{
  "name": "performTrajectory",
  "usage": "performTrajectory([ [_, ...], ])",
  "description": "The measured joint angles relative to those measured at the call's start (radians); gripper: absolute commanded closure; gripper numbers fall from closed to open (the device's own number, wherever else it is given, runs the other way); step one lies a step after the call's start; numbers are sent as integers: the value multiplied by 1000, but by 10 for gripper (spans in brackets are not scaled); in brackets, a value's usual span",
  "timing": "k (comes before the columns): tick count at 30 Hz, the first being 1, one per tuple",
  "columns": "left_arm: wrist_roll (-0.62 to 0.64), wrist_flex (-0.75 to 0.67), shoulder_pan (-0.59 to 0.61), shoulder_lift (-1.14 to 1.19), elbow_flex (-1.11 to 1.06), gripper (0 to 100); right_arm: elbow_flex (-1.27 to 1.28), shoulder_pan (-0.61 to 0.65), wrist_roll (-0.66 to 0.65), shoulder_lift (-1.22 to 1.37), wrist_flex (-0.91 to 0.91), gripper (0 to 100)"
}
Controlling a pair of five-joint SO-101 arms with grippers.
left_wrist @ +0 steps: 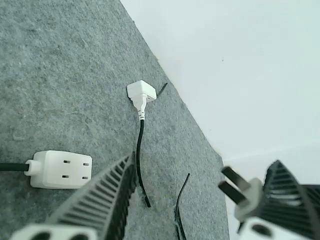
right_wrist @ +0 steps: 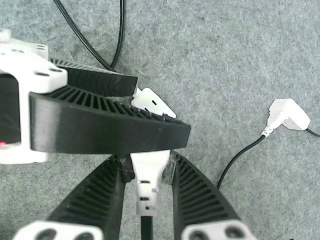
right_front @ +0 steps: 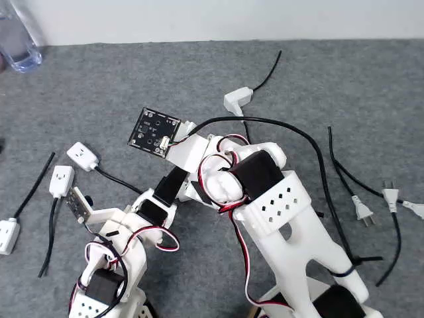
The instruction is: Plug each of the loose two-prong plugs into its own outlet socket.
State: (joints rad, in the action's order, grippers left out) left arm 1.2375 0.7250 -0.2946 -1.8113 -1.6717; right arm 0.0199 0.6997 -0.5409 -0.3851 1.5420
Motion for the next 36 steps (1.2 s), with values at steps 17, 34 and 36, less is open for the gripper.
performTrajectory([
  [17,2,5,2,0,-2,624,-37,0,0,0,40,991],
  [34,2,6,9,0,-2,624,-66,0,0,-11,66,991],
  [36,2,6,9,0,-3,624,-66,0,0,3,66,991],
])
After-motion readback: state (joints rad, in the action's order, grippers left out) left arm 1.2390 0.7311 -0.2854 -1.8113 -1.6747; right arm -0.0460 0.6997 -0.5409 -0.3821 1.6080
